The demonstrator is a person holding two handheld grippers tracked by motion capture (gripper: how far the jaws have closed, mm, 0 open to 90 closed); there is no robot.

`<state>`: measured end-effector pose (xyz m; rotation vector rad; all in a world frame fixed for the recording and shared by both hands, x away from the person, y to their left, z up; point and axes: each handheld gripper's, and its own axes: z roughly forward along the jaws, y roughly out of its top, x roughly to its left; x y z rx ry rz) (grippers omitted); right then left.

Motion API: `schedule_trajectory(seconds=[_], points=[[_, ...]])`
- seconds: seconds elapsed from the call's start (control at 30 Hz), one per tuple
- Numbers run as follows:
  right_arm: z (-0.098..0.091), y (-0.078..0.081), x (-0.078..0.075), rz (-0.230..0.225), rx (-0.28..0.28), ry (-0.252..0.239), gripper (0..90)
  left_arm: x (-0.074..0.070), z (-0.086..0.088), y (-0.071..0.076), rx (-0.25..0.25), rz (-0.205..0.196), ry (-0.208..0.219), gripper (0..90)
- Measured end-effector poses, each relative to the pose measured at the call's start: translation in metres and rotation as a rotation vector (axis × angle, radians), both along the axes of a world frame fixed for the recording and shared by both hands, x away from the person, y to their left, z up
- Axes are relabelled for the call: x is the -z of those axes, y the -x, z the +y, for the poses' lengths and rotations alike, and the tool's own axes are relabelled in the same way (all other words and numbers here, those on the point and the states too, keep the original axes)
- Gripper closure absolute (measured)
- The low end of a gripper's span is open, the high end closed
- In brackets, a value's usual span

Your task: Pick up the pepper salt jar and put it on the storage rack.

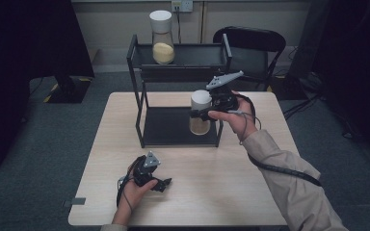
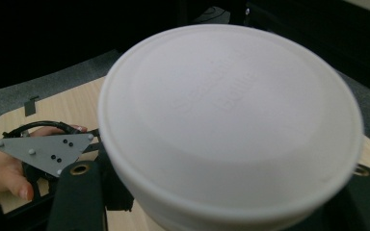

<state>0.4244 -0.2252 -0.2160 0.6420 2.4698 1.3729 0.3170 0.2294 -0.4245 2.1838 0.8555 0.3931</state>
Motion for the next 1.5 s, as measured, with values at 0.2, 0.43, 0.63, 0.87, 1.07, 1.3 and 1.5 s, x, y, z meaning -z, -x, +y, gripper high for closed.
schedule_trajectory(seconds=[0.2,0.43,0.63,0.87,1.07,1.3,1.5], points=[[-0.001,-0.004,-0.017,-0.008,0.008,-0.011,35.3,0.0,0.0,0.0,0.001,0.0,-0.001,0.0],[0.001,-0.006,-0.037,-0.026,0.018,-0.004,35.3,0.0,0.0,0.0,0.001,0.001,-0.001,0.0],[0.006,-0.008,-0.054,-0.039,0.015,0.007,35.3,0.0,0.0,0.0,0.0,-0.001,0.0,0.0],[0.011,-0.01,-0.076,-0.048,0.01,-0.003,35.3,0.0,0.0,0.0,-0.002,-0.001,0.003,0.0],[0.014,-0.011,-0.093,-0.053,0.011,-0.002,35.3,0.0,0.0,0.0,0.0,-0.001,0.0,0.0],[0.02,-0.014,-0.112,-0.067,0.022,0.013,35.3,0.0,0.0,0.0,0.0,-0.001,0.0,0.0],[0.026,-0.018,-0.125,-0.077,0.039,0.014,35.3,0.0,0.0,0.0,-0.001,-0.001,0.001,0.0]])
